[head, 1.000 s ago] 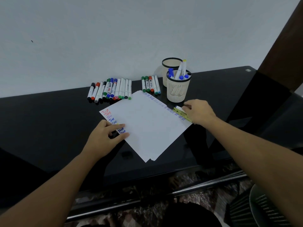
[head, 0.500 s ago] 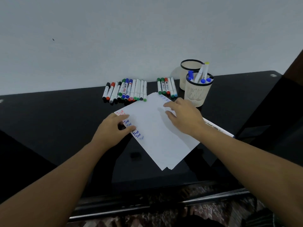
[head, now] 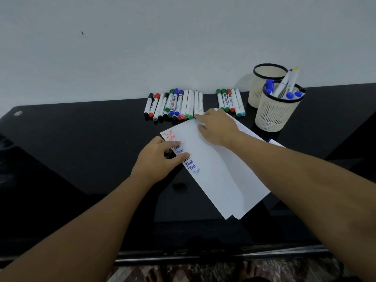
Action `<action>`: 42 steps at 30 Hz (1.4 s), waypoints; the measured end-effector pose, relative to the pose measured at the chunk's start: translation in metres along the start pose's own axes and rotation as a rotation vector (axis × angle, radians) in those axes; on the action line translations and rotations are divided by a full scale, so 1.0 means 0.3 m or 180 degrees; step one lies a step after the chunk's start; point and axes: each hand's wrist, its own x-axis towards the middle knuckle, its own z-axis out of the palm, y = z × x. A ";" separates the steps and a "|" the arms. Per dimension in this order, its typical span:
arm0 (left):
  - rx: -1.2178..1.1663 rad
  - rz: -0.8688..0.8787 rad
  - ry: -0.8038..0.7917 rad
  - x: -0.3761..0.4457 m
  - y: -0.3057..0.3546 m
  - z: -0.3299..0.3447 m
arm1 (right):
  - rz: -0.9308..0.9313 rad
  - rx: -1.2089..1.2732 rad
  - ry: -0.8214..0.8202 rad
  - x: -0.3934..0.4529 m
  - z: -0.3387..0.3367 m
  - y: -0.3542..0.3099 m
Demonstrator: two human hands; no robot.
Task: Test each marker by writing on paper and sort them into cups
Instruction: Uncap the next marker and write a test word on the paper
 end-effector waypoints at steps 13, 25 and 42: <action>0.0065 -0.0018 -0.0023 0.003 0.004 0.000 | 0.0221 0.0044 0.0361 -0.082 -0.017 0.009; 0.0066 0.0009 0.0014 0.003 -0.005 0.005 | 0.0799 0.1399 0.0571 -0.167 -0.040 0.001; 0.0305 0.0195 0.0103 -0.028 0.002 0.000 | 0.0001 0.1533 0.1619 -0.364 0.029 -0.015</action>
